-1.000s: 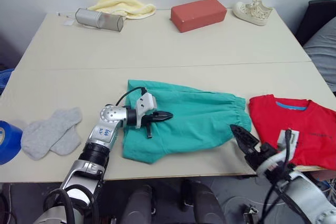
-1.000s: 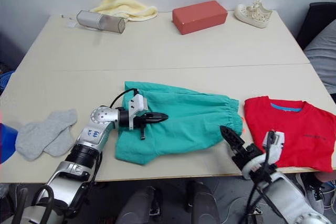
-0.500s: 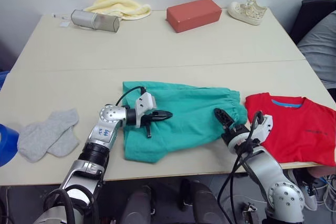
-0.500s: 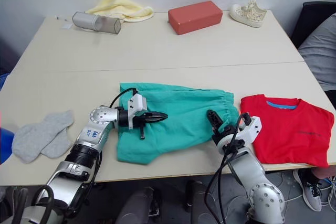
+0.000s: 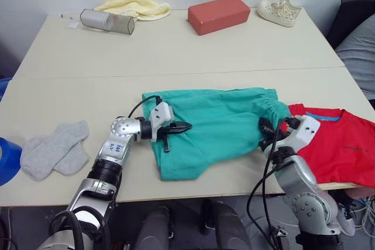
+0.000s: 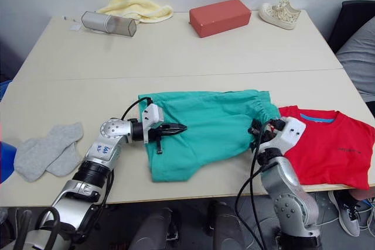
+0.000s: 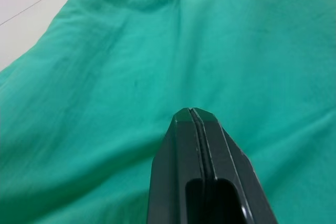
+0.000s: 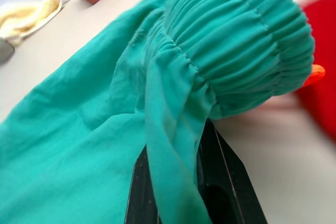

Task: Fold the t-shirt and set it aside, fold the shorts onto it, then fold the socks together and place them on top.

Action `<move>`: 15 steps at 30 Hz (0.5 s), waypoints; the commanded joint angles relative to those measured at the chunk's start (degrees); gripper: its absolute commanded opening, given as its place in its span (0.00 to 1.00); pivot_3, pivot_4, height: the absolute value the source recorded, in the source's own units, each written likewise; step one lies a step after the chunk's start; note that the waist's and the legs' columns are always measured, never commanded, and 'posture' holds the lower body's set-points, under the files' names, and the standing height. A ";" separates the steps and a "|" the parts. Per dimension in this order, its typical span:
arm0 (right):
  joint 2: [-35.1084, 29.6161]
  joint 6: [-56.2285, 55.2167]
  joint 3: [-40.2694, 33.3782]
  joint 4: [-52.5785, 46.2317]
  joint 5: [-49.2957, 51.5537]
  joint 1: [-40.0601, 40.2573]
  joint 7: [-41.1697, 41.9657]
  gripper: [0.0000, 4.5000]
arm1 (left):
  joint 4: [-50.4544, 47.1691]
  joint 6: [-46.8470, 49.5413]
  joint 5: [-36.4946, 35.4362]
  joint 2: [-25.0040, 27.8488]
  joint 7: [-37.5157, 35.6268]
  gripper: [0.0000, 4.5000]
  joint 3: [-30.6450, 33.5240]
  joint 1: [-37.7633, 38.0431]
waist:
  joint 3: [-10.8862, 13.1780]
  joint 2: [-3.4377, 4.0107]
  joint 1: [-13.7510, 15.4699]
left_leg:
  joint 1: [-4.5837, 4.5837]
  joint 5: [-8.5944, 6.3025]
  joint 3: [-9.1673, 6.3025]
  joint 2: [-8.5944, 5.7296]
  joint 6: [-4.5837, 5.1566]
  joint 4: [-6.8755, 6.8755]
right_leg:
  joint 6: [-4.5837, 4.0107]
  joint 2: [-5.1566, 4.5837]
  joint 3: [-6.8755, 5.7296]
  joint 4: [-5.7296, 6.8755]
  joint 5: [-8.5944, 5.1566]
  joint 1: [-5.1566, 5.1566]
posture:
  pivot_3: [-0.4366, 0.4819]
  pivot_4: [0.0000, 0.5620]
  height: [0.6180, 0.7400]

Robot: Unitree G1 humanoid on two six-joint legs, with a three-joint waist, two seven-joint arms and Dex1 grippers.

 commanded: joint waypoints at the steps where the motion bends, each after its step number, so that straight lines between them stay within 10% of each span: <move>1: -9.97 -3.13 5.67 -4.14 -16.39 -3.09 9.00 0.00 | -0.70 2.69 0.38 -0.22 2.63 0.00 0.76 -0.18 | 0.01 0.02 -0.07 | 0.00 0.00 0.00 0.00 0.00 0.01 | 0.00 0.00 0.01 0.01 0.00 -0.01 | 0.48 0.27 1.00; 7: -23.37 -8.72 19.70 -3.26 -40.60 -12.30 23.25 0.00 | -1.53 6.99 0.69 -0.66 6.91 0.00 1.30 -0.37 | 0.02 0.01 -0.16 | 0.06 0.03 0.09 0.02 -0.08 -0.04 | 0.03 0.07 0.06 0.03 -0.02 -0.04 | 0.48 0.27 1.00; 15: -16.24 -17.31 29.85 2.15 -51.62 -22.71 34.47 0.00 | -3.86 12.02 0.76 0.56 9.11 0.00 1.77 0.91 | 0.02 -0.01 -0.17 | 0.10 0.24 0.10 0.02 -0.46 0.00 | -0.01 0.07 0.06 0.06 0.01 -0.02 | 0.48 0.27 1.00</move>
